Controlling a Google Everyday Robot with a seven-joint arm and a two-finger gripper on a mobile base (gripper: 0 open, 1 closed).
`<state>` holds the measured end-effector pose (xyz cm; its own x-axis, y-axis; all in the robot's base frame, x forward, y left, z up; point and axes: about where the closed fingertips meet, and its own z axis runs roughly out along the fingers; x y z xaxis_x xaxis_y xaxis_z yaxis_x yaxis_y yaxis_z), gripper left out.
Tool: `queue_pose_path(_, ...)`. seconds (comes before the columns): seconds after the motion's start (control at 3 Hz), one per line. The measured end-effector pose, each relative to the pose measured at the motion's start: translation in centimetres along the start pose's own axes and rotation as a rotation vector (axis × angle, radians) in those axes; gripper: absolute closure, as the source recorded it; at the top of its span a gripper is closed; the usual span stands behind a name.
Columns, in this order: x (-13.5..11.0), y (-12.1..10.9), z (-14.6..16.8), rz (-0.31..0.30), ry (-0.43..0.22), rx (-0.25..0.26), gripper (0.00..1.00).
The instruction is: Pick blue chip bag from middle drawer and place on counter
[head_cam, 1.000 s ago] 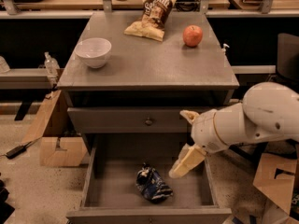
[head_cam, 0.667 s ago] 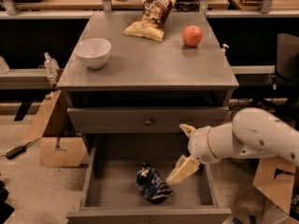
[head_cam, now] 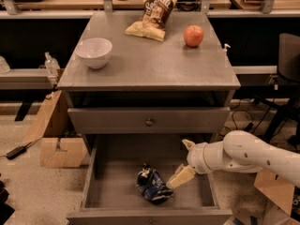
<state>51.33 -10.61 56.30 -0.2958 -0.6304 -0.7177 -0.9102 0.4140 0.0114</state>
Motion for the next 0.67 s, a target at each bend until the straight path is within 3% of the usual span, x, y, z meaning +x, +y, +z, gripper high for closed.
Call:
queue_pose_path(0.33, 2.94, -1.17, 2.52, 0.053, 0.012, 0.025, 0.00)
queue_pose_path(0.67, 3.20, -1.18, 3.07, 0.059, 0.016, 0.024, 0.00)
